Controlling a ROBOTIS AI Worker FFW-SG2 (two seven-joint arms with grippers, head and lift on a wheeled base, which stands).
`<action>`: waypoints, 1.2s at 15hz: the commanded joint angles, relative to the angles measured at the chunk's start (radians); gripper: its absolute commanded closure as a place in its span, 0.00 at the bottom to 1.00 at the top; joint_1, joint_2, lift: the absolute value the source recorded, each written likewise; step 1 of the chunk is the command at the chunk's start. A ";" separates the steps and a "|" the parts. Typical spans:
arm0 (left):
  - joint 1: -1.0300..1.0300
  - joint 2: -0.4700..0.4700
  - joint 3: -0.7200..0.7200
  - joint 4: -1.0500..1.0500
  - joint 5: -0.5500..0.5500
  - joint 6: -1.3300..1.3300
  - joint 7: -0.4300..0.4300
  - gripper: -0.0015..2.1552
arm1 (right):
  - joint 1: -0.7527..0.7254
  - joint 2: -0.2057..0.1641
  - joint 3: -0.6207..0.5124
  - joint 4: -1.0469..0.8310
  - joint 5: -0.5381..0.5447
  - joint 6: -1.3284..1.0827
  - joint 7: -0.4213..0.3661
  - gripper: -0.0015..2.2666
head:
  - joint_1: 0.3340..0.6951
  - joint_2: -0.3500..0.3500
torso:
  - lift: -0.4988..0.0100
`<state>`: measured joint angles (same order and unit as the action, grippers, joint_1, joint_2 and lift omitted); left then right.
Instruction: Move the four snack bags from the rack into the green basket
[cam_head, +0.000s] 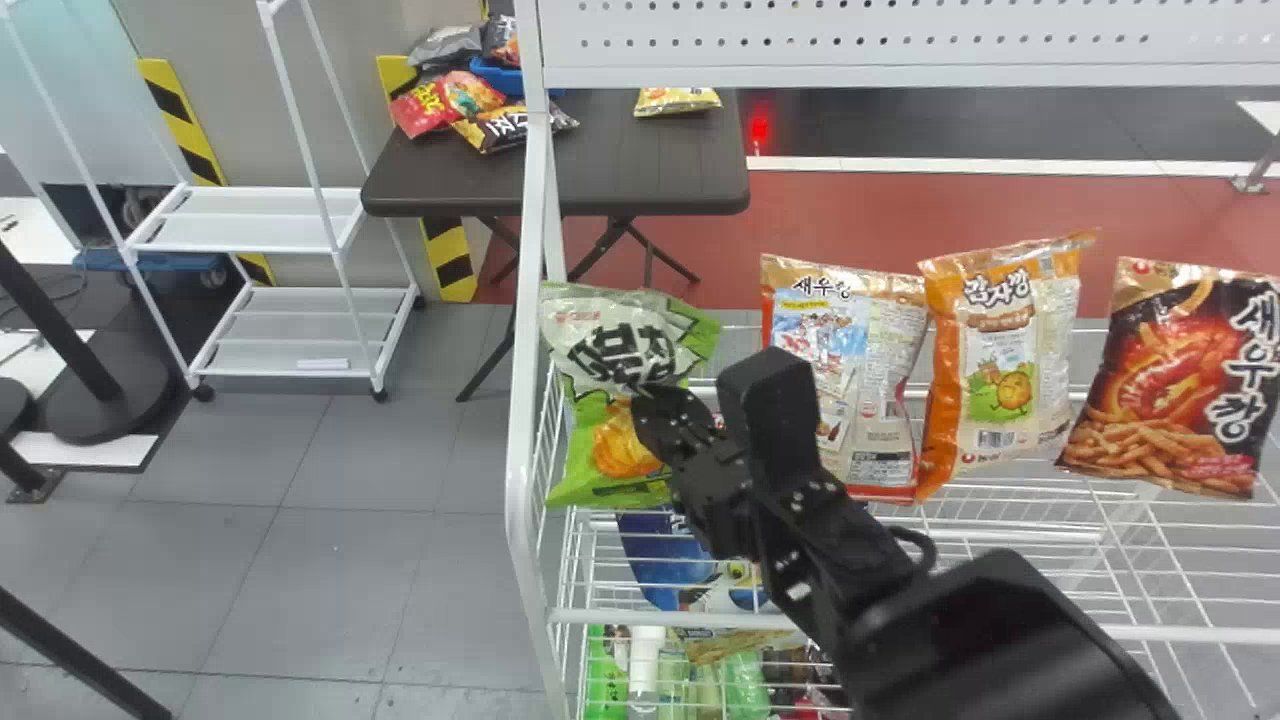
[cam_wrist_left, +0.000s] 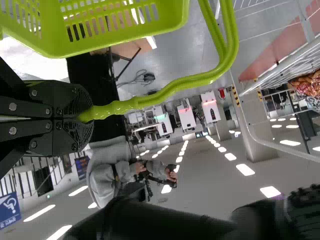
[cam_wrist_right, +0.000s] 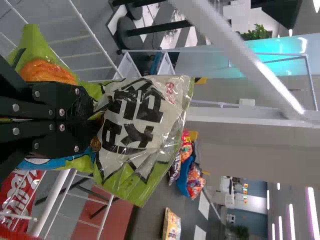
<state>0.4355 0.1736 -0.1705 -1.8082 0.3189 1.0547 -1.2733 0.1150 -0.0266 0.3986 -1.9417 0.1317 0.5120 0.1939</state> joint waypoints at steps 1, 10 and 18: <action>0.000 -0.005 0.000 0.000 -0.003 0.000 0.000 0.87 | 0.129 -0.029 -0.040 -0.187 0.028 0.061 -0.002 0.93 | 1.00 0.52 | 0.98; 0.074 -0.042 0.089 -0.037 -0.006 -0.077 0.011 0.87 | 0.732 -0.161 -0.388 -0.723 -0.081 0.257 0.088 0.93 | 1.00 0.01 | 0.98; 0.074 -0.048 0.109 -0.042 -0.003 -0.077 0.008 0.87 | 0.784 -0.147 -0.374 -0.605 -0.046 0.564 0.240 0.93 | 1.00 0.00 | 0.98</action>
<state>0.5093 0.1269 -0.0604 -1.8500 0.3157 0.9780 -1.2653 0.9082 -0.1735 0.0012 -2.5858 0.0841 1.0744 0.4333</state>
